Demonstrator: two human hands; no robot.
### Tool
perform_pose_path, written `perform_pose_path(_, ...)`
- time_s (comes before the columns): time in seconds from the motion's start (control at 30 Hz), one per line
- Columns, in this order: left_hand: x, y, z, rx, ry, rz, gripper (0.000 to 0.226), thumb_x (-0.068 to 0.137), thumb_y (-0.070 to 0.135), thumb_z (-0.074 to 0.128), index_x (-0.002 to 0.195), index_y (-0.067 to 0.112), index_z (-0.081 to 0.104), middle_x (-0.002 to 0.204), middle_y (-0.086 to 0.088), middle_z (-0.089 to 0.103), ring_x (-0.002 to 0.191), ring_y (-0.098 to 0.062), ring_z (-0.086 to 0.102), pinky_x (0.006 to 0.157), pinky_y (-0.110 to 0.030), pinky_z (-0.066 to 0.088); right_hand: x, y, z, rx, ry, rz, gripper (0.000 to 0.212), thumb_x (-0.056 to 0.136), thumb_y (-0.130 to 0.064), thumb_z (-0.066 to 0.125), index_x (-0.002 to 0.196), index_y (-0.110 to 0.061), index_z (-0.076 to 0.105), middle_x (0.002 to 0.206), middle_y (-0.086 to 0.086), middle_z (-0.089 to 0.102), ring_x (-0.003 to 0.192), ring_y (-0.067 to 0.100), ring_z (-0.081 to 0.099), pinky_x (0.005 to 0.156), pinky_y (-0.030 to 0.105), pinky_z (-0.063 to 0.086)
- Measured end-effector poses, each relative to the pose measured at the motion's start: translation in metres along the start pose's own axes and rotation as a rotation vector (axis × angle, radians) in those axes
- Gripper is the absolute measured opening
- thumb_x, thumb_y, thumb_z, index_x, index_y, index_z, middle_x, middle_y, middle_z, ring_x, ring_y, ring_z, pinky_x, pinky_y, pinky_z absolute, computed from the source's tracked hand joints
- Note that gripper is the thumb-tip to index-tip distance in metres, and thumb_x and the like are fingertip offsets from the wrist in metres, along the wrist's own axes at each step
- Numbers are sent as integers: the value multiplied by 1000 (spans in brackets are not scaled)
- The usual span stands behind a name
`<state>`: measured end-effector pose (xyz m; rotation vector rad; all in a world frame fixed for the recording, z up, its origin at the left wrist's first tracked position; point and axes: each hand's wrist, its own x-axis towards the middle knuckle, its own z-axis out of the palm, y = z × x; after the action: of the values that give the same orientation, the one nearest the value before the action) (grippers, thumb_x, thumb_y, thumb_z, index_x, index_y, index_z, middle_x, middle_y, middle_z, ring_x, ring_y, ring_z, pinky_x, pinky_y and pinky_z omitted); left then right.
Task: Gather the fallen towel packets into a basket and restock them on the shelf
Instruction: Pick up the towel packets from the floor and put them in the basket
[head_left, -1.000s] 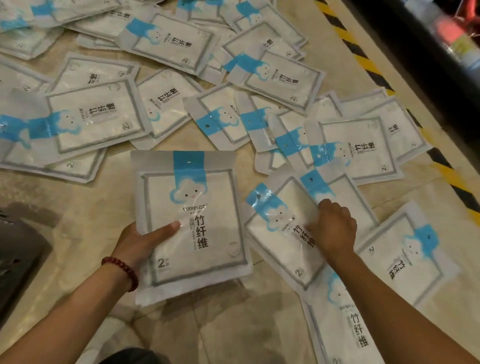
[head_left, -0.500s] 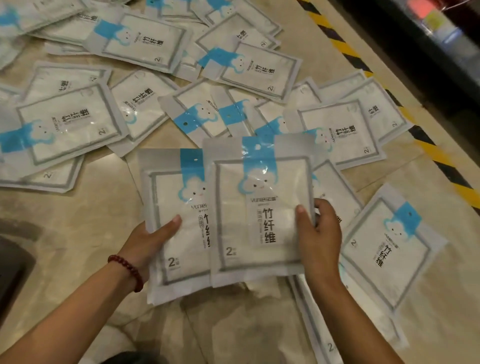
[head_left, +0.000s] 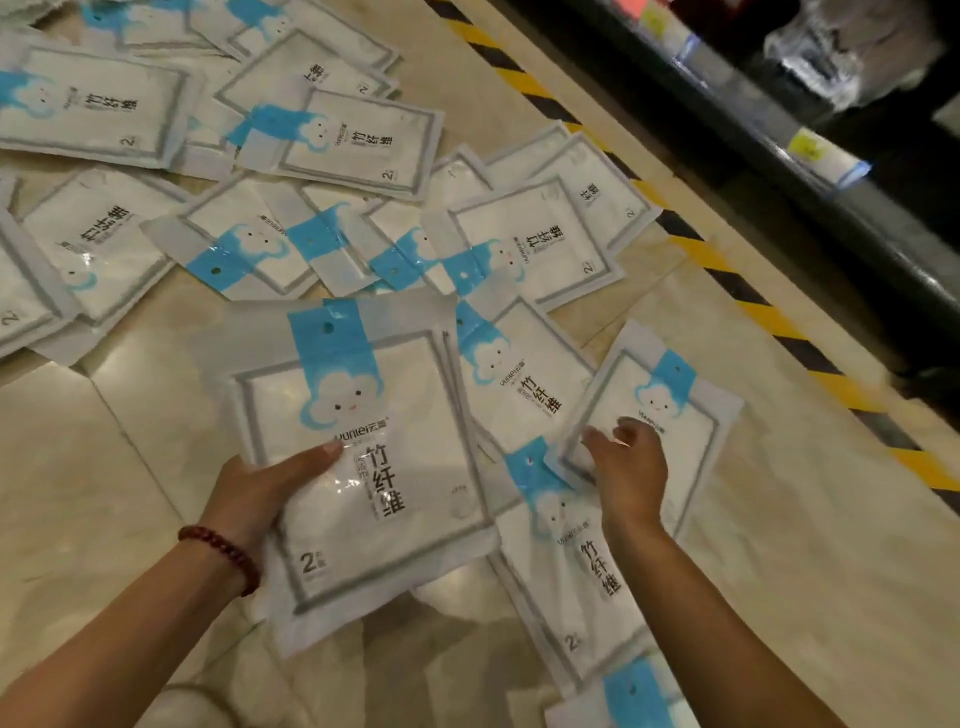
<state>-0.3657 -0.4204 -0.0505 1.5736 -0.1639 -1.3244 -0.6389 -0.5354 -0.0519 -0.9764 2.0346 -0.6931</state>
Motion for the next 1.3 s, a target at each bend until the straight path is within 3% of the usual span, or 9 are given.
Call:
perform_pose_path(0.23,9,-4,14,30,-2,17,49,45,25,82,90,10,71,85,-7,74,75,-22,72,52,-26,55,66,37,-30,-520,93,285,108,72,-55,71,145,1,14,144,21,30,133,38,27,104,41,32)
perform_pose_path(0.4,10,-7,12,31,18,18,47,50,22,80,94,12,70,85,-5,75,75,-20,72,52,-26,55,68,44,-24,-562,139,326,121,68,-53,77,147,1,2,145,25,25,133,38,25,106,46,29)
perform_pose_path(0.5,11,-8,6,33,43,8,48,49,23,81,95,12,70,86,-5,75,76,-21,72,52,-26,55,69,49,-31,-594,238,286,103,69,-40,80,142,2,21,137,25,37,127,39,35,102,47,34)
perform_pose_path(0.6,11,-7,6,5,55,6,45,50,21,81,93,12,71,86,-6,75,75,-20,72,52,-26,55,70,55,-40,-448,304,236,45,78,-12,70,116,4,51,119,23,58,111,39,55,91,42,46)
perform_pose_path(0.7,10,3,8,-14,70,15,42,50,21,80,90,12,71,83,-4,75,73,-19,72,51,-25,55,57,52,-42,-159,298,96,17,83,-8,61,96,-2,53,98,17,60,91,34,58,75,35,43)
perform_pose_path(0.87,-11,52,10,-28,53,95,43,50,22,80,92,13,71,85,-3,75,77,-19,72,54,-26,56,8,7,-40,70,124,-220,21,86,-11,63,85,-17,43,92,22,58,80,36,56,75,52,48)
perform_pose_path(1.0,-37,111,4,-51,33,211,51,51,21,80,100,12,70,94,-7,74,84,-23,71,63,-33,58,-25,-65,-24,110,-68,-416,21,84,-7,65,85,-10,44,91,24,59,83,38,57,74,45,49)
perform_pose_path(1.13,-78,172,-11,-106,83,333,55,43,24,83,96,12,71,94,-7,74,87,-23,71,75,-37,57,-66,-142,-3,254,-254,-481,19,83,-4,65,84,-14,49,87,9,67,69,8,62,60,20,49)
perform_pose_path(1.3,-139,245,-40,-234,153,529,45,52,16,84,95,13,71,96,-7,74,88,-24,71,67,-35,58,-129,-231,4,342,-388,-595,20,83,-8,66,82,-19,50,87,7,69,77,21,64,70,34,49)
